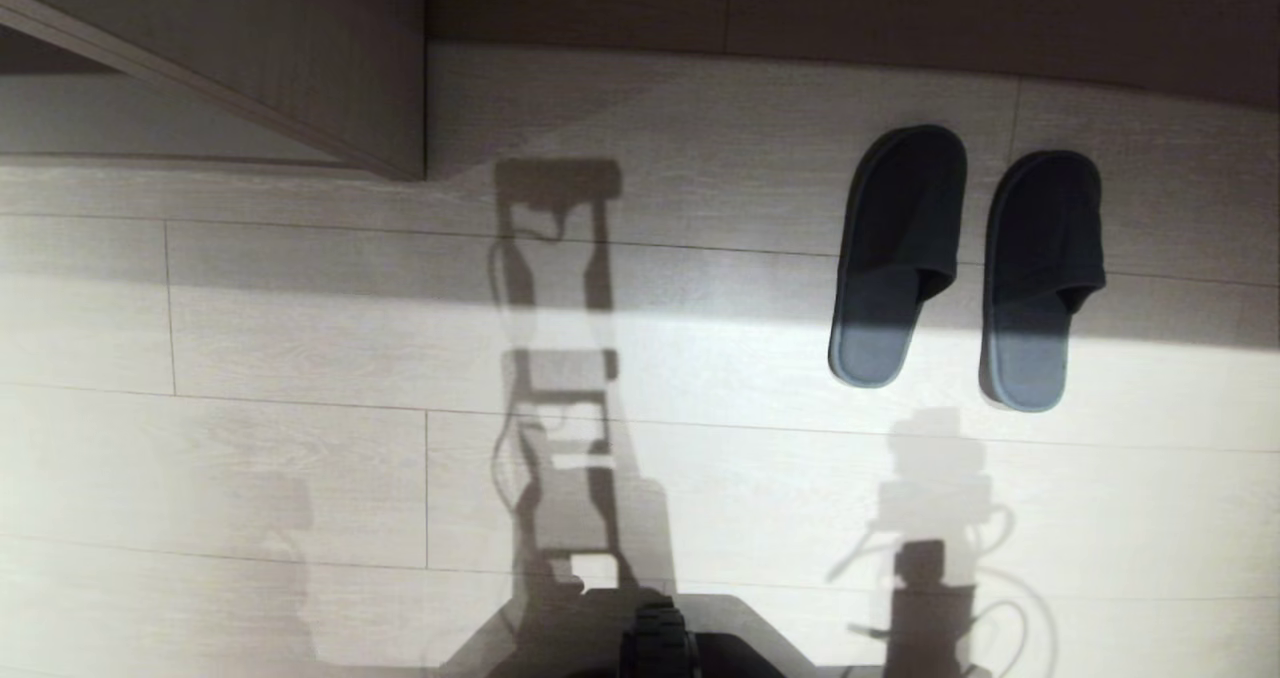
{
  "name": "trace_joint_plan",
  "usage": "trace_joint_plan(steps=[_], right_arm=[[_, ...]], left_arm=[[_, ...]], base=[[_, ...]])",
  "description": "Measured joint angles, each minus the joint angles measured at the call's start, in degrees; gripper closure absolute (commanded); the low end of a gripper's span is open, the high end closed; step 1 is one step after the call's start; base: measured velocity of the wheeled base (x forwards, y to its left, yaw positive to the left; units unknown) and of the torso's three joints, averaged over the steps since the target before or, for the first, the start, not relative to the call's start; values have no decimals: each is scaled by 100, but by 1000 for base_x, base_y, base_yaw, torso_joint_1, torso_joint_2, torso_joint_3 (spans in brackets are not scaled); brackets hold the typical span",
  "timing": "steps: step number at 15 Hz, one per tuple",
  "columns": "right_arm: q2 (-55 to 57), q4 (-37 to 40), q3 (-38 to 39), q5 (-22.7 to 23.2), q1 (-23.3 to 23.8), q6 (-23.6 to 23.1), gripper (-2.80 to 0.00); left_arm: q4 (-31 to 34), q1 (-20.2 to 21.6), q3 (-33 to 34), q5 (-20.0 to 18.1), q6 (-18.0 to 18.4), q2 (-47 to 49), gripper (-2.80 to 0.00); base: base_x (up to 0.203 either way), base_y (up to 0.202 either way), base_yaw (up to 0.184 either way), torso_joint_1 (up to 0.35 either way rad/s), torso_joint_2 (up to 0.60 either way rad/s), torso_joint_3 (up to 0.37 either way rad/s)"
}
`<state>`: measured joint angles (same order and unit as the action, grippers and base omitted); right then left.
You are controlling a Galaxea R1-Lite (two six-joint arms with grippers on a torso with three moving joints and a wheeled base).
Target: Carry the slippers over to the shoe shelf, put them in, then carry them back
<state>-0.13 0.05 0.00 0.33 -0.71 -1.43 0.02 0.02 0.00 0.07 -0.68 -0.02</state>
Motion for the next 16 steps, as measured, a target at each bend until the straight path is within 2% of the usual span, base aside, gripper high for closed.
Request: trace_joint_plan(steps=[16], right_arm=[[0, -2, 0, 0, -2, 2, 0]], left_arm=[[0, 0, 0, 0, 0, -2, 0]], base=[[0, 0, 0, 3, 2, 204]])
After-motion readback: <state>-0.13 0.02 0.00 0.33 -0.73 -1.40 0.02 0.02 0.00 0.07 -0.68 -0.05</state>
